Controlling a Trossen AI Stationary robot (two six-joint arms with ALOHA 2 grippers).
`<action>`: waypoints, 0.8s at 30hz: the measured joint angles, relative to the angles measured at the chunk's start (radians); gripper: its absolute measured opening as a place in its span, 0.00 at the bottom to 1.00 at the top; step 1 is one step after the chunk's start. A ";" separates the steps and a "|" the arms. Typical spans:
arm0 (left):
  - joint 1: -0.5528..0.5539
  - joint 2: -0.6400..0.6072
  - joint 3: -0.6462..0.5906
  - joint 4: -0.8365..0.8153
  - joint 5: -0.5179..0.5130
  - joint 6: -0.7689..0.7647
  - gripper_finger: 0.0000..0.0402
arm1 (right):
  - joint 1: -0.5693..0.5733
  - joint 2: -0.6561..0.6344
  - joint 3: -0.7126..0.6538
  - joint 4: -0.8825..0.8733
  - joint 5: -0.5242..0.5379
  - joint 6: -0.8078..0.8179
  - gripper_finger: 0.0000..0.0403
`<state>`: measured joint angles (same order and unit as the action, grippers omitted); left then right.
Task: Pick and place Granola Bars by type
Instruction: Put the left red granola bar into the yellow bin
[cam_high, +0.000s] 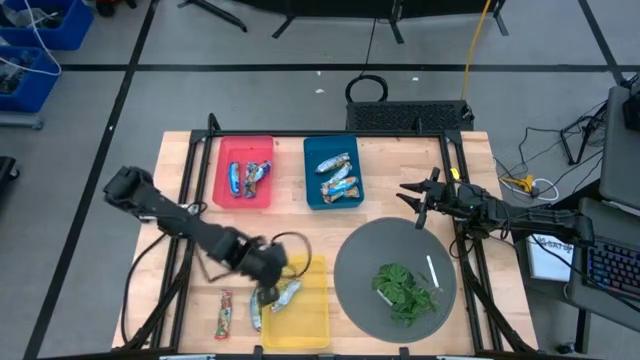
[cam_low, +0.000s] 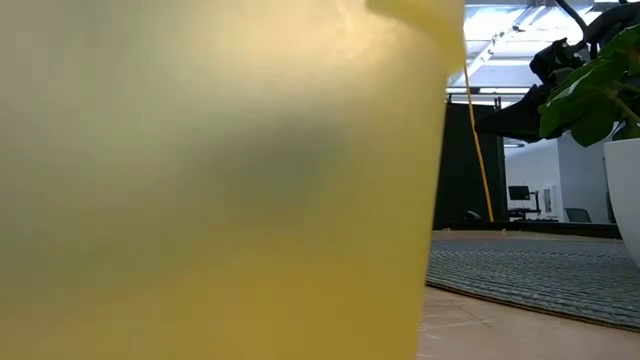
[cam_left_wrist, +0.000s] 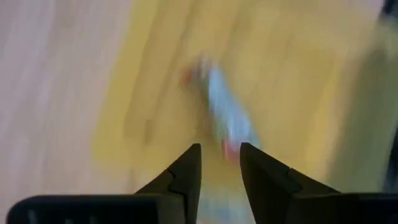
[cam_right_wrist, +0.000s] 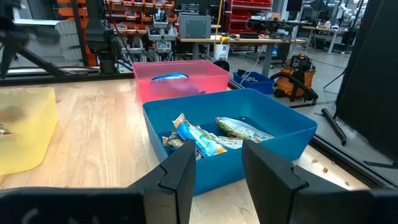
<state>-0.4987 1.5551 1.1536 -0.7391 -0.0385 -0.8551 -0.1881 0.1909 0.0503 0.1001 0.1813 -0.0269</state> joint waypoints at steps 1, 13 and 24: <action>-0.026 0.000 0.038 -0.093 0.012 -0.075 0.27 | 0.000 0.000 0.000 0.000 0.000 0.000 0.30; -0.374 0.008 -0.009 -0.338 -0.075 -0.923 0.23 | 0.000 0.000 0.000 0.000 0.000 0.000 0.31; -0.410 0.016 -0.195 -0.077 -0.032 -1.114 0.23 | 0.000 0.000 0.000 0.000 0.000 0.000 0.30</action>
<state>-0.9084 1.5715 0.9583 -0.8157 -0.0708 -1.9691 -0.1879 0.1909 0.0504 0.1005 0.1814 -0.0269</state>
